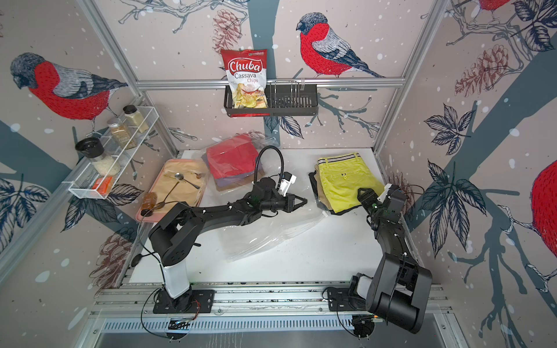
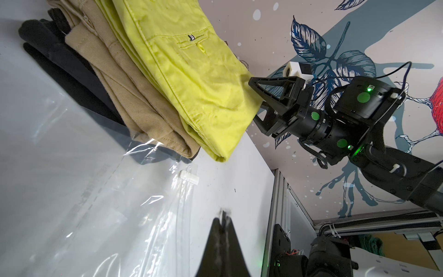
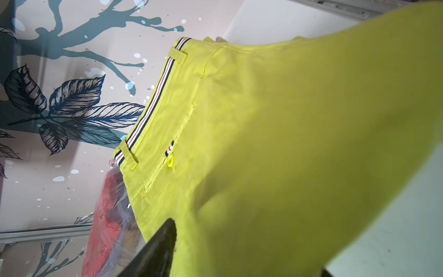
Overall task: Take the trousers out of the vacuum bag
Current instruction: Place the trousers at the corner of the board.
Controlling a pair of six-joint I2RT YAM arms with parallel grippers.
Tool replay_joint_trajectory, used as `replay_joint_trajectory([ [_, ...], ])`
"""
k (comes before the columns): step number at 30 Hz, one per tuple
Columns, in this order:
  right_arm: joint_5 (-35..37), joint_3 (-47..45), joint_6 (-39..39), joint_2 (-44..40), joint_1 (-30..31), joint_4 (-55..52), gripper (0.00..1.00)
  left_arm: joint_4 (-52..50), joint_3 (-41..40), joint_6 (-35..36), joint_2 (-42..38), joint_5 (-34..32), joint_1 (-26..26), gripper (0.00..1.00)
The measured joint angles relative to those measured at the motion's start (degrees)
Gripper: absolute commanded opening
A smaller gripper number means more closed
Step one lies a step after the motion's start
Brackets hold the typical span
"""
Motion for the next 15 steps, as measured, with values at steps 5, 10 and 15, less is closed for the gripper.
replay_joint_trajectory([
  [5, 3.7, -0.1, -1.2, -4.2, -1.4, -4.3, 0.81, -4.3, 1.1, 2.1, -1.3, -0.9, 0.0, 0.00],
  [10, 4.1, -0.3, -2.5, -7.0, -1.9, -6.4, 0.81, -9.2, 2.8, 5.4, -3.1, -2.6, 0.0, 0.01],
  [15, 3.9, -2.1, -3.1, -12.1, -0.7, -7.1, 0.84, -14.6, 2.9, 8.4, -5.5, -4.9, 0.2, 0.01],
])
